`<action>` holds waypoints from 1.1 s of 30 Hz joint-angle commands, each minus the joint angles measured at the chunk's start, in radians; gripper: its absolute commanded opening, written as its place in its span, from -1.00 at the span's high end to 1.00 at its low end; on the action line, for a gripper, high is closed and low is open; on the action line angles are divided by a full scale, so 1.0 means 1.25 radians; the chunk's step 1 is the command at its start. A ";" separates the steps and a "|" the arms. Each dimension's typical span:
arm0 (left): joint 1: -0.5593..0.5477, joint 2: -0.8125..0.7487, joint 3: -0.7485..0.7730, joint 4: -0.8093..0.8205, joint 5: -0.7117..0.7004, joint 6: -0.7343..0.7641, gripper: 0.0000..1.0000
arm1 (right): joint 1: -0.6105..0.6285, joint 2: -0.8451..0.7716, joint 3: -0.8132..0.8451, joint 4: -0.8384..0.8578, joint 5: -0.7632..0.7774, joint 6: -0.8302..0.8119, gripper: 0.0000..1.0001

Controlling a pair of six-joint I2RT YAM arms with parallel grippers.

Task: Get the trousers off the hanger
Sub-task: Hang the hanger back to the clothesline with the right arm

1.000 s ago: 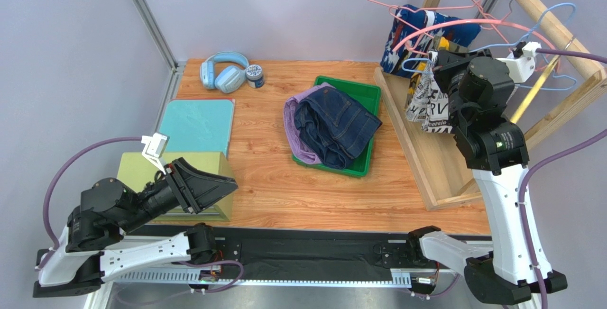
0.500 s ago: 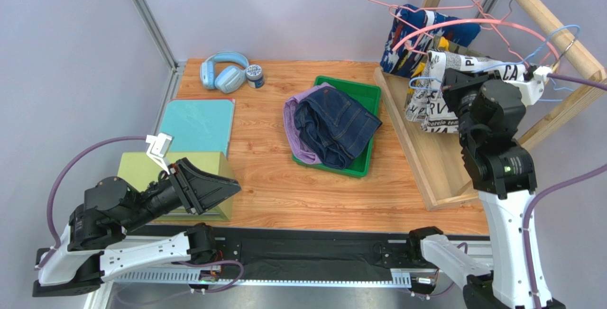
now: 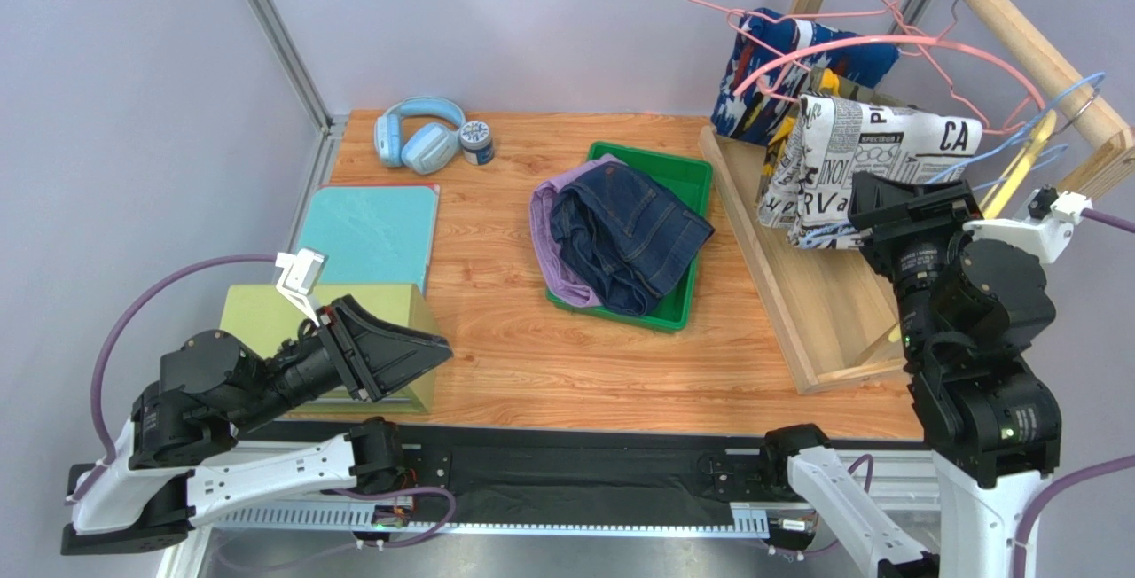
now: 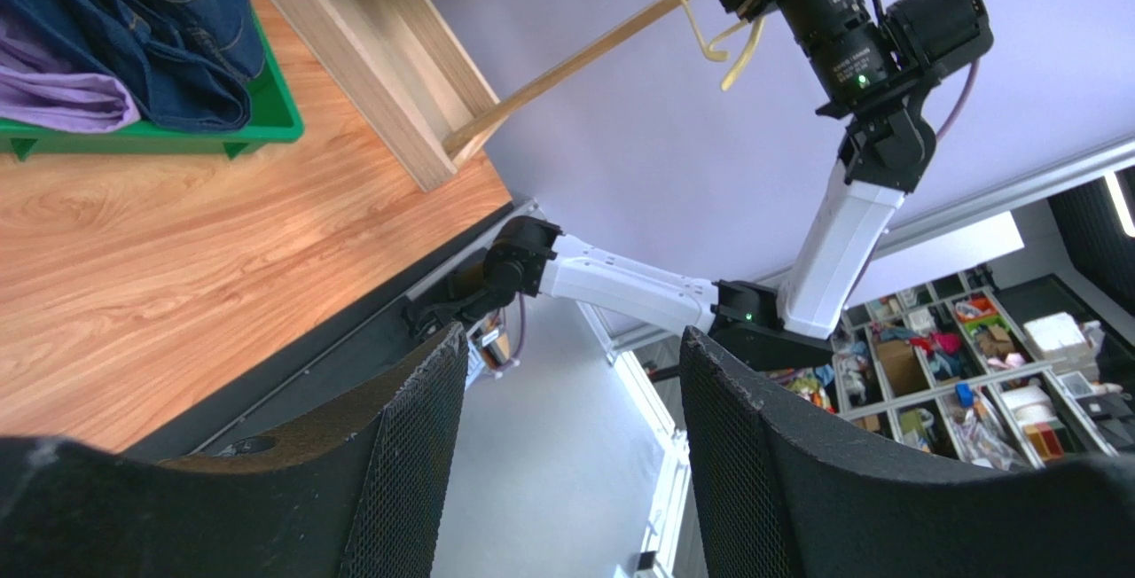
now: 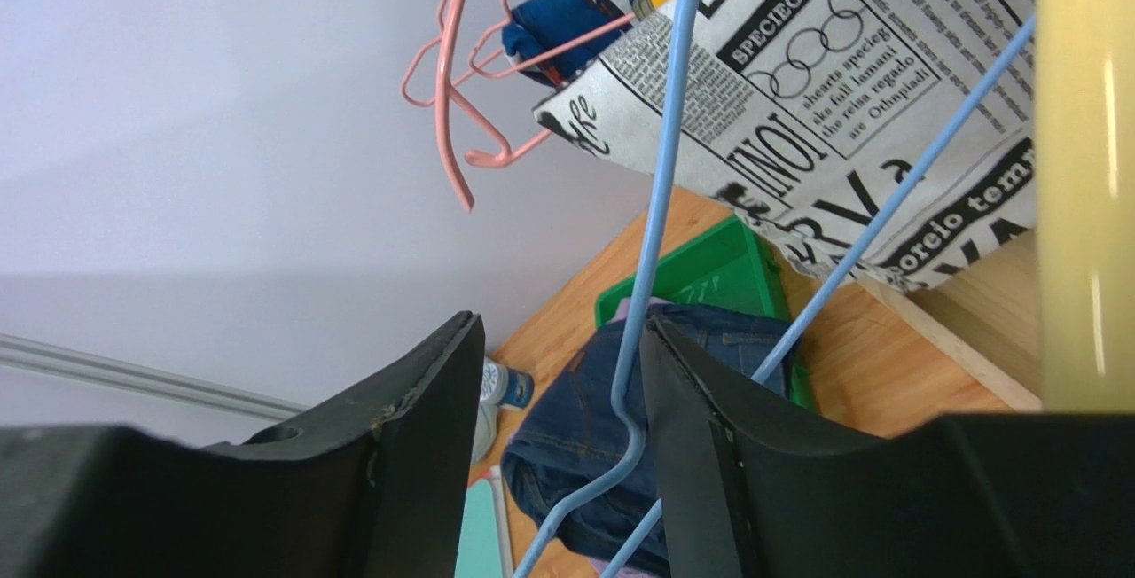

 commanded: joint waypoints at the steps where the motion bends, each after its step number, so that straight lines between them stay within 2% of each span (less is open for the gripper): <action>1: 0.000 0.004 -0.009 0.034 0.016 0.004 -0.32 | -0.004 -0.020 0.056 -0.112 -0.039 -0.085 -0.21; 3: 0.000 0.005 -0.012 0.039 0.020 0.003 -0.32 | -0.004 -0.032 0.079 -0.154 -0.038 -0.112 -0.39; 6: 0.000 0.008 -0.018 0.046 0.024 0.001 -0.32 | -0.004 -0.049 0.105 -0.193 -0.033 -0.144 -0.51; 13: 0.000 0.010 -0.025 0.052 0.037 0.000 -0.32 | -0.004 -0.014 0.238 -0.308 -0.012 -0.219 -0.60; 15: 0.000 0.005 -0.026 0.054 0.038 -0.001 -0.32 | -0.004 -0.003 0.249 -0.344 -0.002 -0.228 -0.73; 22: 0.000 -0.011 -0.032 0.043 0.027 -0.001 -0.32 | -0.004 -0.008 0.249 -0.354 0.026 -0.275 -0.82; 25: 0.000 -0.009 -0.035 0.043 0.022 0.000 -0.32 | -0.004 0.023 0.291 -0.351 0.016 -0.292 -0.82; 27: 0.000 -0.008 -0.035 0.041 0.022 0.001 -0.32 | -0.004 0.045 0.341 -0.354 0.004 -0.296 -0.70; 30: 0.000 -0.005 -0.032 0.041 0.022 0.003 -0.32 | -0.004 0.076 0.372 -0.304 -0.090 -0.290 -0.46; 33: 0.000 -0.005 -0.034 0.043 0.022 0.001 -0.33 | -0.004 0.121 0.398 -0.272 -0.132 -0.269 -0.41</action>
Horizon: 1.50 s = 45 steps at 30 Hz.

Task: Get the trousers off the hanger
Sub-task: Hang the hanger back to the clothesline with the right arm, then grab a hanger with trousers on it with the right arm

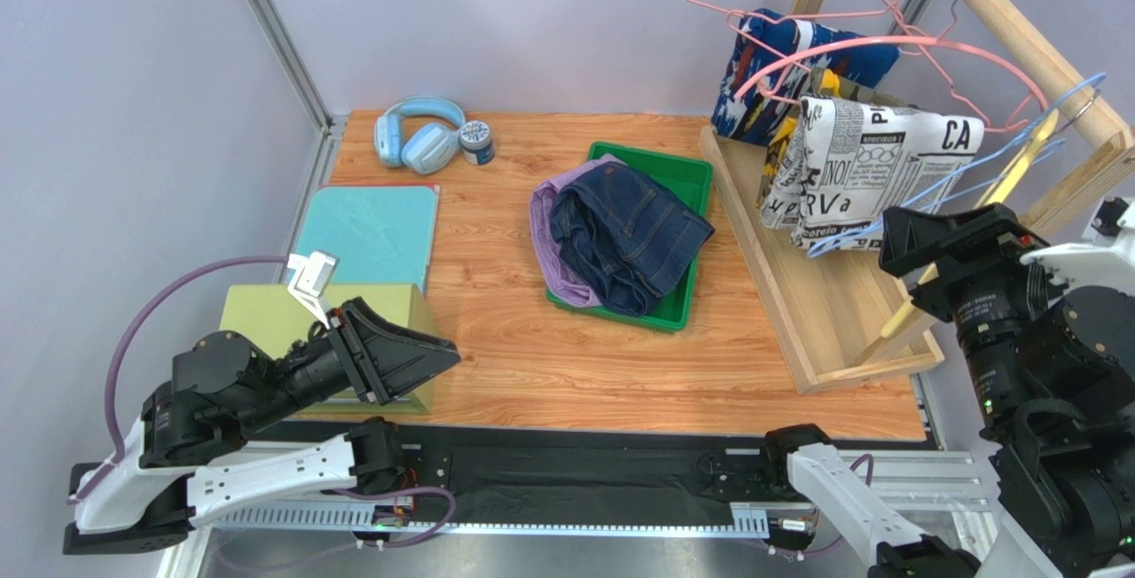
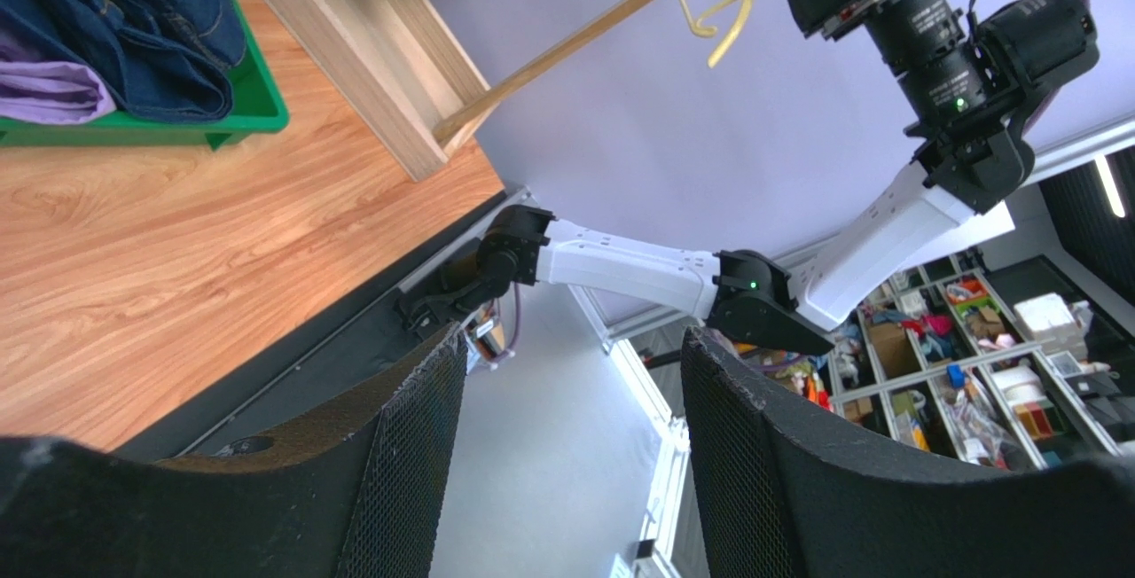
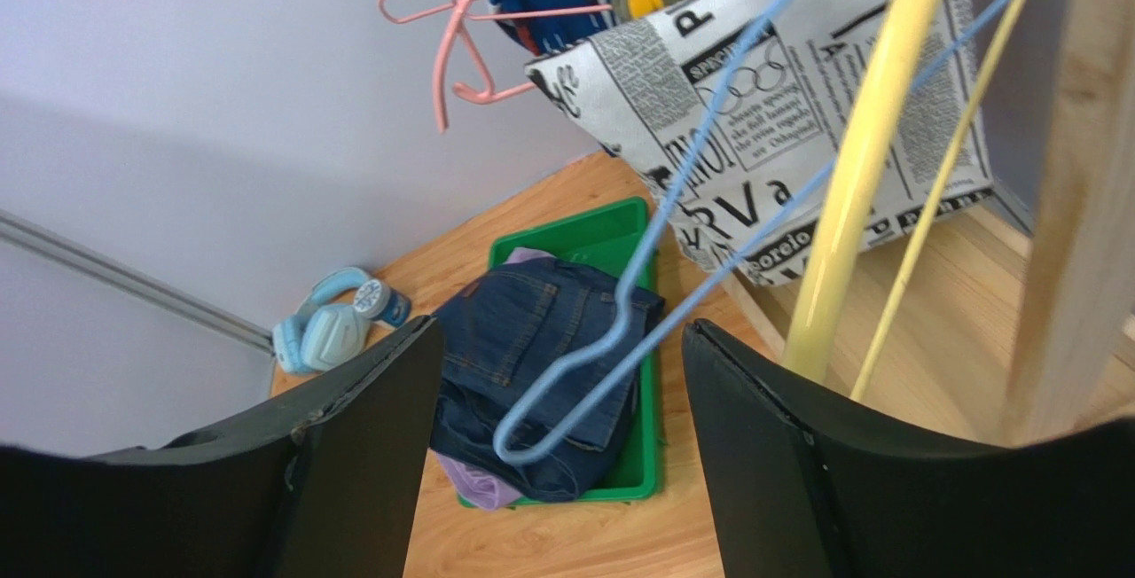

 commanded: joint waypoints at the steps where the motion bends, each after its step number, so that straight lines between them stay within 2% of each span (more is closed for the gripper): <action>1: 0.000 0.001 -0.001 0.011 -0.002 0.000 -0.33 | -0.003 0.072 0.031 0.086 -0.110 -0.005 -0.41; 4: 0.000 0.004 0.002 0.011 -0.001 -0.002 -0.33 | -0.003 0.084 -0.034 0.189 -0.118 -0.004 -0.40; 10: 0.000 0.018 0.024 -0.004 0.007 -0.003 -0.32 | -0.003 0.119 -0.089 0.350 -0.127 0.006 -0.22; 13: -0.001 0.024 0.027 -0.004 0.008 -0.007 -0.32 | -0.003 0.133 -0.101 0.410 -0.083 -0.021 -0.04; 18: 0.000 0.023 0.022 -0.004 0.013 -0.015 -0.32 | -0.003 0.178 -0.070 0.411 0.007 -0.104 0.42; 23: 0.000 0.022 0.022 -0.007 0.011 -0.016 -0.32 | -0.006 0.194 -0.062 0.399 0.013 -0.224 0.82; 28: -0.001 0.033 0.021 -0.006 0.007 -0.016 -0.32 | -0.063 0.178 -0.120 0.404 -0.064 -0.208 0.99; 34: 0.000 0.047 0.027 -0.005 0.011 -0.011 -0.33 | -0.064 0.179 -0.155 0.417 0.018 -0.232 0.99; 36: 0.000 0.050 0.028 -0.004 0.009 -0.010 -0.32 | -0.063 0.190 -0.148 0.426 -0.034 -0.224 0.99; 39: 0.000 0.056 0.027 0.000 0.010 -0.007 -0.33 | -0.063 0.222 -0.139 0.447 -0.112 -0.137 0.68; 41: 0.000 0.056 0.021 0.007 0.021 -0.008 -0.33 | -0.063 0.277 -0.105 0.416 -0.060 -0.002 0.22; 45: -0.001 0.046 0.011 0.009 0.024 -0.015 -0.33 | -0.063 0.331 -0.081 0.438 -0.013 0.134 0.02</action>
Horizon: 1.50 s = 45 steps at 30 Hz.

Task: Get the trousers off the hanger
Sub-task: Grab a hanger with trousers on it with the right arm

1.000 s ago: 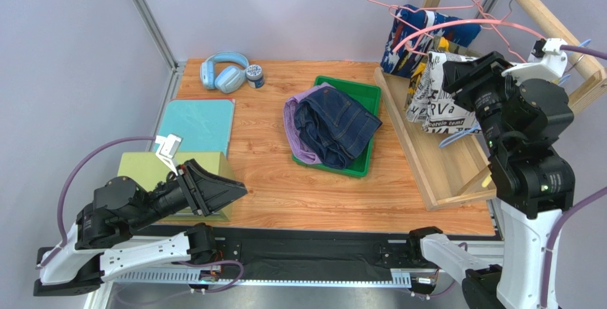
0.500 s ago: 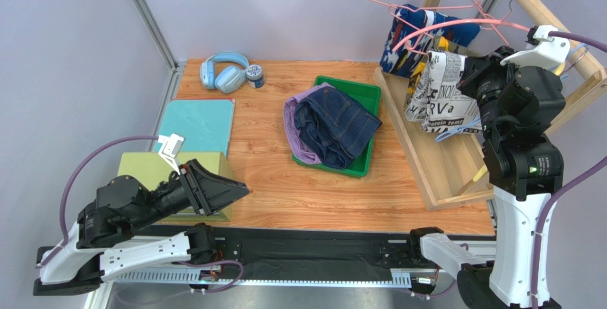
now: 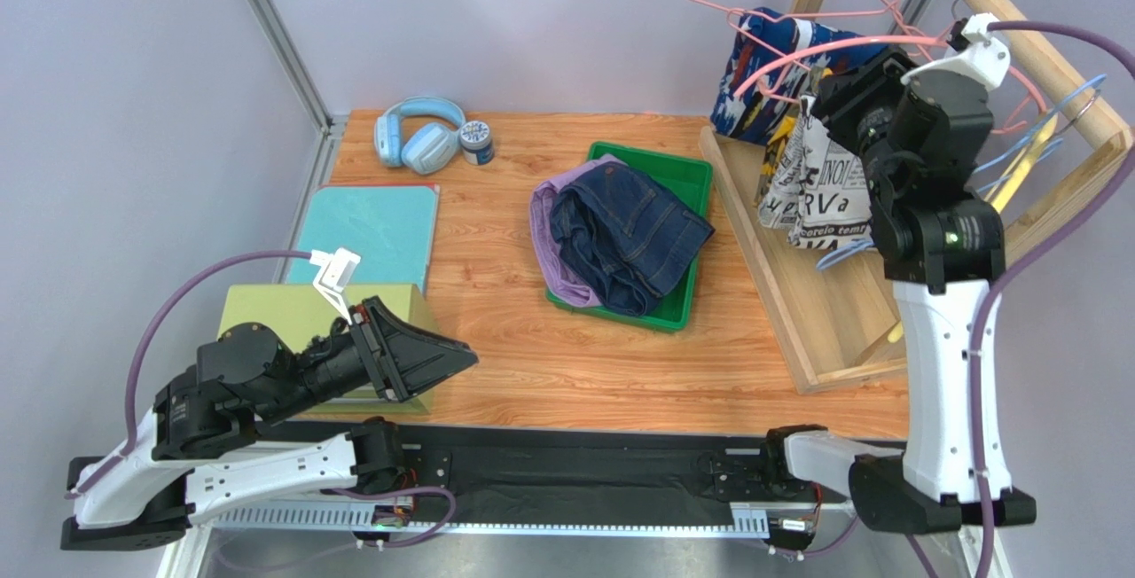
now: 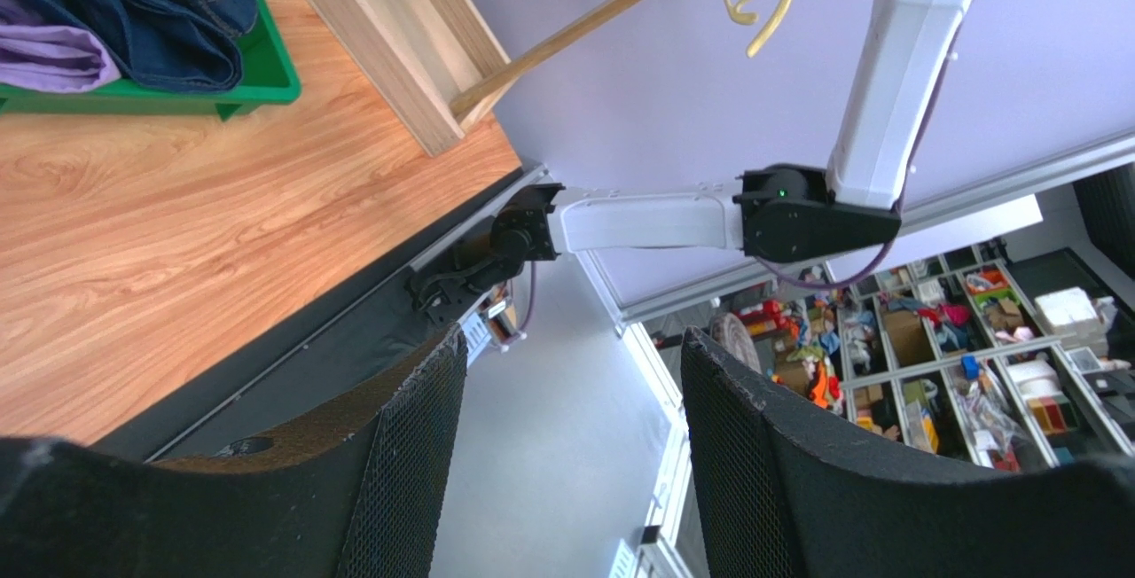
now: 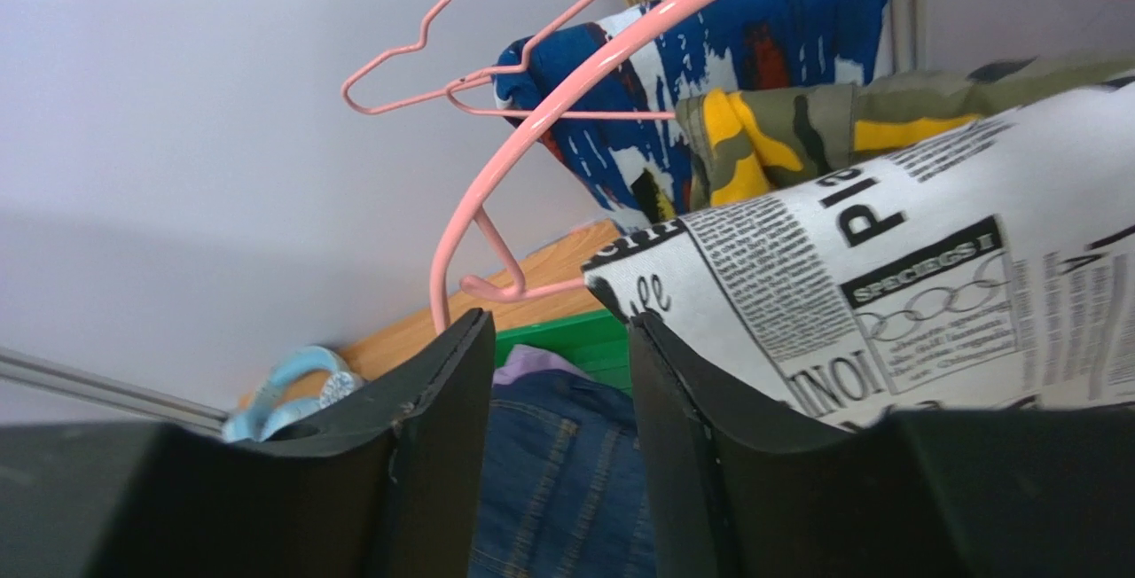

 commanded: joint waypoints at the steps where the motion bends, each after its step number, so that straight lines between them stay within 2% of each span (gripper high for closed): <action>1: 0.000 -0.003 0.007 0.014 0.014 -0.003 -0.33 | -0.001 0.057 0.031 0.046 0.055 0.189 -0.02; 3: 0.000 -0.010 0.009 0.014 0.014 -0.002 -0.33 | -0.002 0.062 0.019 0.100 0.066 0.222 -0.12; 8: 0.000 -0.020 0.013 0.004 0.008 0.002 -0.33 | 0.002 0.117 0.044 0.117 0.126 0.298 -0.23; 16: 0.000 -0.025 0.018 -0.012 -0.007 0.014 -0.33 | 0.004 0.187 0.060 0.175 0.172 0.312 -0.19; 21: 0.000 -0.022 0.036 -0.033 -0.008 0.021 -0.33 | 0.004 0.234 0.096 0.186 0.193 0.302 0.07; 23: 0.000 -0.024 0.036 -0.036 -0.008 0.020 -0.33 | 0.004 0.241 0.097 0.198 0.196 0.305 0.35; 25: 0.000 -0.024 0.036 -0.038 -0.009 0.019 -0.33 | 0.005 0.243 0.099 0.198 0.190 0.314 0.51; 26: 0.000 -0.026 0.036 -0.038 -0.008 0.019 -0.33 | 0.006 0.241 0.097 0.203 0.182 0.319 0.71; 29: -0.001 -0.027 0.034 -0.038 -0.010 0.015 -0.33 | 0.007 0.218 0.091 0.218 0.166 0.328 0.90; 32: 0.000 -0.022 0.033 -0.036 -0.008 0.015 -0.33 | 0.010 0.200 0.104 0.234 0.152 0.323 0.99; 41: 0.000 -0.013 0.013 -0.002 0.013 0.009 -0.33 | 0.025 0.230 0.292 0.220 0.040 0.294 1.00; 45: -0.001 -0.014 0.009 0.001 0.023 0.007 -0.33 | 0.030 0.226 0.307 0.199 0.006 0.318 1.00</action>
